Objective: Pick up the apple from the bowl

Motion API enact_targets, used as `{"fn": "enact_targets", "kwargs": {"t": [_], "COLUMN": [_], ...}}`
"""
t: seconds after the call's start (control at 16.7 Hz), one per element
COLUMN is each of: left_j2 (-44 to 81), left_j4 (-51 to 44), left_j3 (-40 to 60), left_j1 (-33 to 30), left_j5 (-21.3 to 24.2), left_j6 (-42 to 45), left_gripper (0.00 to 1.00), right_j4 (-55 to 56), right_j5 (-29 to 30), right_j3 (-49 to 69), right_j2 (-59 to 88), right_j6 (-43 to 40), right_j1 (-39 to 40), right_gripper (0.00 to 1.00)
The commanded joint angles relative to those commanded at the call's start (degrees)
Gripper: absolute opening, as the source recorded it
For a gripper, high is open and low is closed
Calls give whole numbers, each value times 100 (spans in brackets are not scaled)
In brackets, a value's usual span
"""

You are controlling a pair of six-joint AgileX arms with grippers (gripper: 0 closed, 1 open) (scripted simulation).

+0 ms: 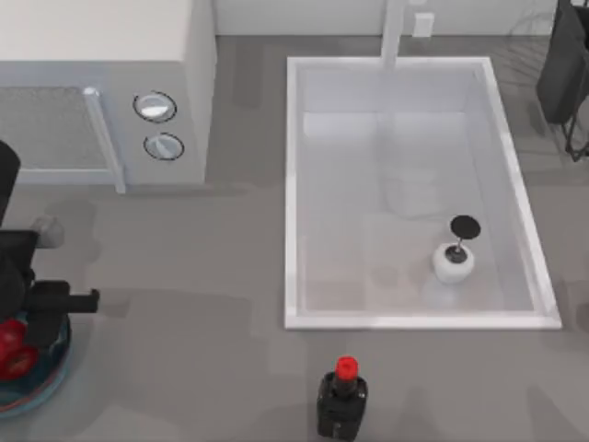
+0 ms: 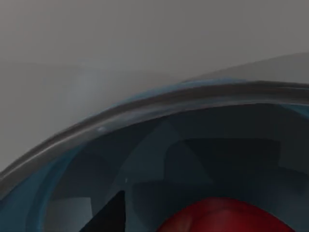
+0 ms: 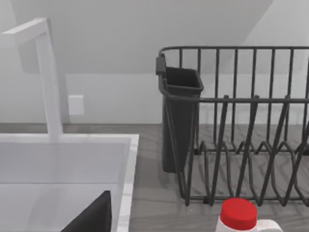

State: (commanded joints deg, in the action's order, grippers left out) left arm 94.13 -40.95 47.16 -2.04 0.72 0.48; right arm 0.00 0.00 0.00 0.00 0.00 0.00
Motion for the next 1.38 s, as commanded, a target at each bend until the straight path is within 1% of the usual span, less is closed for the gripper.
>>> {"fn": "enact_targets", "kwargs": {"t": [0.12, 0.3, 0.42, 0.72, 0.9, 1.08, 1.38], "left_j2": [17, 48, 45, -87, -226, -342, -346], "left_j4": [-196, -951, -1750, -4136, -5246, -5821, -5888], "left_j3": [194, 942, 1701, 3848, 4891, 5461, 5526], "left_j1": [-4, -17, -29, -59, -74, -82, -57], "left_j5": [0, 0, 0, -1, -2, -3, -7], "left_j6": [-3, -15, -26, -59, -76, -87, -77], "left_gripper": [0, 0, 0, 0, 0, 0, 0], "right_j4": [0, 0, 0, 0, 0, 0, 0], "right_j5": [0, 0, 0, 0, 0, 0, 0], "right_j3": [0, 0, 0, 0, 0, 0, 0], "right_j2": [0, 0, 0, 0, 0, 0, 0], "right_j6": [0, 0, 0, 0, 0, 0, 0], "right_j1": [0, 0, 0, 0, 0, 0, 0], "right_gripper": [100, 100, 100, 100, 100, 100, 100]}}
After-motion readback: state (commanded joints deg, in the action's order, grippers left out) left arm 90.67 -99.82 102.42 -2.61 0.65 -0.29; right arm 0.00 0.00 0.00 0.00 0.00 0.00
